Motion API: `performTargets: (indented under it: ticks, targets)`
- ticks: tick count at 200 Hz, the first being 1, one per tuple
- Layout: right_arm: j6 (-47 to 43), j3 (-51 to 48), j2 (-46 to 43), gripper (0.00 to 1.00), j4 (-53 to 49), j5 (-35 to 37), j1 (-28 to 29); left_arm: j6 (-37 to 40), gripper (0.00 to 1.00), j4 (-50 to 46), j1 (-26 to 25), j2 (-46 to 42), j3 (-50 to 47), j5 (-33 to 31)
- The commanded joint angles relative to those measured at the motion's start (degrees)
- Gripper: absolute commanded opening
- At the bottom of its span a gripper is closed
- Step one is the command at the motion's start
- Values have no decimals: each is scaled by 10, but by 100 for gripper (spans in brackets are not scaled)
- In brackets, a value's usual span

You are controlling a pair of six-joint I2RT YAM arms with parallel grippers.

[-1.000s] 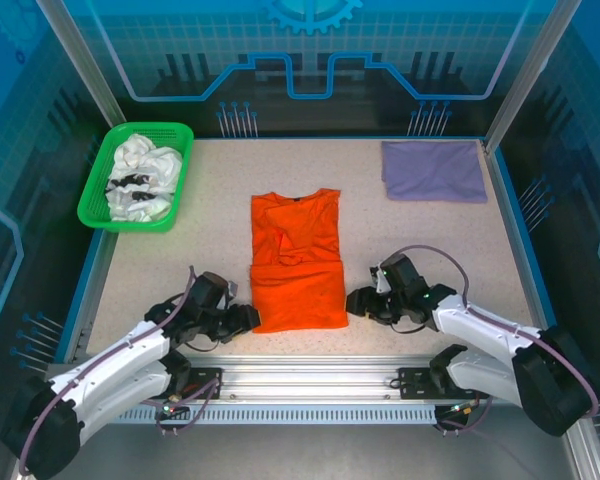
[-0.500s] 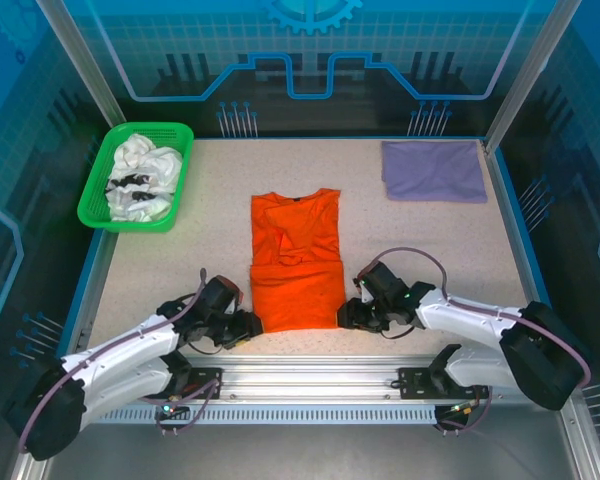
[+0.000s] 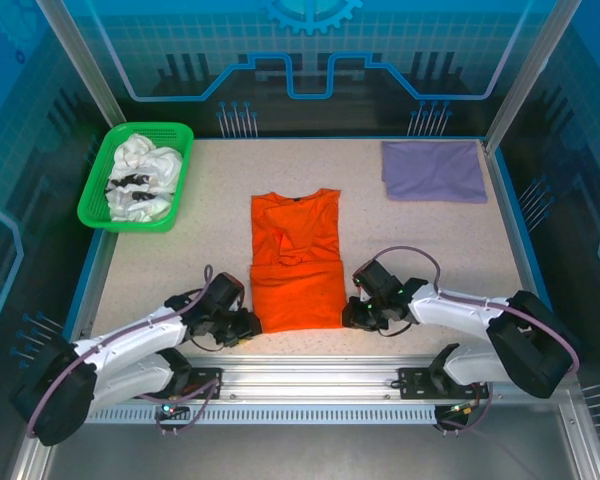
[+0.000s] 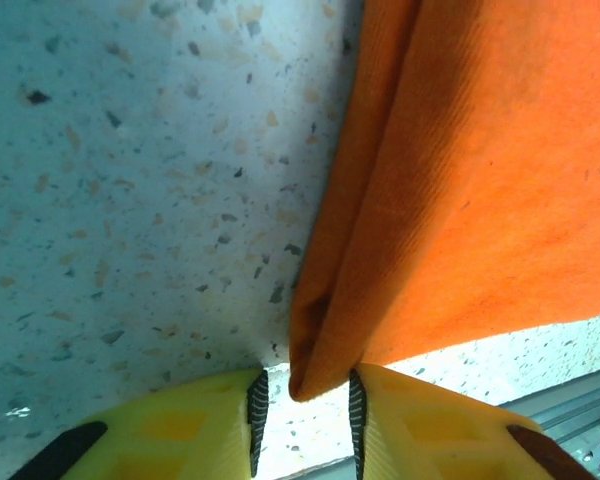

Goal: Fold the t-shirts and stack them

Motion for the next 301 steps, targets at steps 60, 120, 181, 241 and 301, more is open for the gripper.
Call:
performTargets:
  ticks: [60,120,181,241,301]
  targets:
    - [-18,40,53,1,-4,10,7,34,12,53,-3,65,37,-57]
    - [-27,30,24,0,-56,29,19,54,0,-22,-6,38,54,-75]
    - [70,-35,-69,0,-84,100,161,-14,0,-92,-109,-49,36,-60]
    - [193,-87,-252,0,-158,186,279,-78,0,-172,-166,-167,28,-64]
    - [177,3,-389,0,-296,268,272,-58,0,-191,-167,-164,133,-93]
